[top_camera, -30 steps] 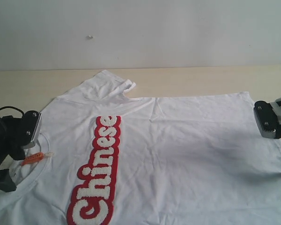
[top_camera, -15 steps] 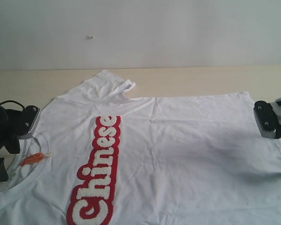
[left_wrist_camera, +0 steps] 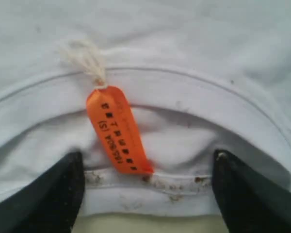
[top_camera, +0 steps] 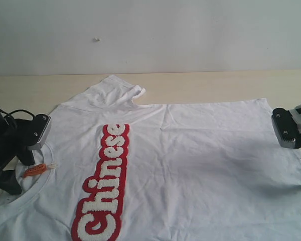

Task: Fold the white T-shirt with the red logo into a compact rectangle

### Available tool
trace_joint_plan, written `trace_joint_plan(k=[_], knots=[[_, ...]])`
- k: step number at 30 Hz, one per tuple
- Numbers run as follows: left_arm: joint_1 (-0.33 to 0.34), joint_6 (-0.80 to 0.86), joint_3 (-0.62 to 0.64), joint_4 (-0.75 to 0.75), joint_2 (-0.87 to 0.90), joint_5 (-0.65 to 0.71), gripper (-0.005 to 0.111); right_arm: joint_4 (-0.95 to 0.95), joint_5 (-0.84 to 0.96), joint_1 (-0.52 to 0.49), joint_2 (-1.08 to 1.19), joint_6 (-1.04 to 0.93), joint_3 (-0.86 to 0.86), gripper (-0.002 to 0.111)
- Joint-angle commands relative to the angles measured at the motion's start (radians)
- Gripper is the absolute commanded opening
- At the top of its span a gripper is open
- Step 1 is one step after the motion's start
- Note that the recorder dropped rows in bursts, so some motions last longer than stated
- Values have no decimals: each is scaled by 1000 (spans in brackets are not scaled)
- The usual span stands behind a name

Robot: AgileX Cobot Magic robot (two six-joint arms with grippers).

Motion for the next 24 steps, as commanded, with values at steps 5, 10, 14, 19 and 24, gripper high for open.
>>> trace_joint_plan(k=[5,10,14,19,24], knots=[[-1,3,-3,61,-15,-48,71,20,-91,-3,23,-3,7,105],[-1,3,-3,72,-26,-72,71,20,-88,-3,23,-3,7,105],[-1,3,-3,65,-9,-88,71,51,-88,-3,23,-3,7,105],[3,1,1,68,-1,-84,71,118,-88,-3,23,-1,7,105],[5,1,1,70,3,-60,71,147,-88,-3,23,-1,7,105]])
